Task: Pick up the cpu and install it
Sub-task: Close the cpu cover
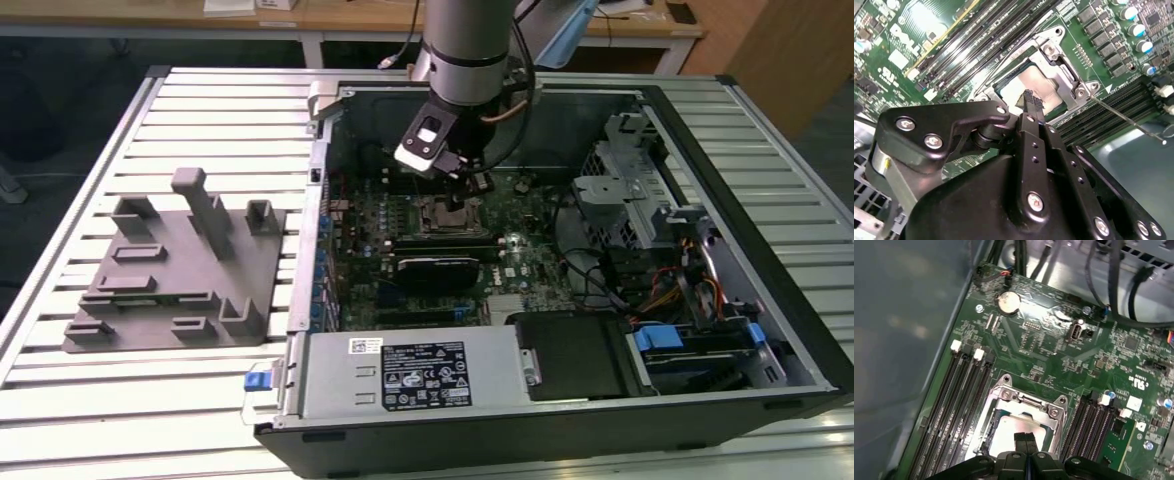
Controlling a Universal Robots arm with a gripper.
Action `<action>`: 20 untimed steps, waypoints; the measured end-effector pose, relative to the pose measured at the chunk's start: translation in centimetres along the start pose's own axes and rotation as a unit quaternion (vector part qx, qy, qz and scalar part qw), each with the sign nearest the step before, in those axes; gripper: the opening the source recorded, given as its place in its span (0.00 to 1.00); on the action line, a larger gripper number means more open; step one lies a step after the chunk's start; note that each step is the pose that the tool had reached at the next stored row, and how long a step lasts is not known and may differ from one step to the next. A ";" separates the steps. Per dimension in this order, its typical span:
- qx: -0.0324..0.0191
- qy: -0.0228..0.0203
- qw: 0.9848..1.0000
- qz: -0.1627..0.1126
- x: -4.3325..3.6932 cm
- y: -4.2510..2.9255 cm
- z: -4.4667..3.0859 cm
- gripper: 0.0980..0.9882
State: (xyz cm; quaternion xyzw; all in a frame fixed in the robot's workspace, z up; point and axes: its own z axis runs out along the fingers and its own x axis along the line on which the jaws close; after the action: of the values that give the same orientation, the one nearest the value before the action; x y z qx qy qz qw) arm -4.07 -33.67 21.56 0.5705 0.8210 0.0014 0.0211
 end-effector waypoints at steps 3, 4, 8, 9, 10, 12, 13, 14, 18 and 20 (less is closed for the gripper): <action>-0.001 0.000 1.000 -0.019 0.00 0.00 0.00 0.01; -0.001 0.001 1.000 -0.025 0.00 0.00 0.00 0.01; -0.002 0.001 0.999 -0.051 0.00 0.00 0.01 0.01; -0.002 0.001 0.998 -0.057 0.00 0.00 0.01 0.01; -0.002 0.002 0.998 -0.063 0.00 0.00 0.01 0.01; -0.002 0.002 0.997 -0.076 0.00 0.00 0.01 0.01; -0.003 0.002 0.997 -0.082 0.00 0.00 0.01 0.01; -0.003 0.002 0.996 -0.088 0.00 0.00 0.01 0.01; -0.004 0.003 0.994 -0.113 0.00 0.00 0.01 0.01; -0.004 0.003 0.992 -0.126 0.00 0.00 0.02 0.01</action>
State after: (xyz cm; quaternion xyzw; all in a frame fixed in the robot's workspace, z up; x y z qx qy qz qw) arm -4.07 -33.67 21.55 0.4625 0.8864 0.0040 0.0208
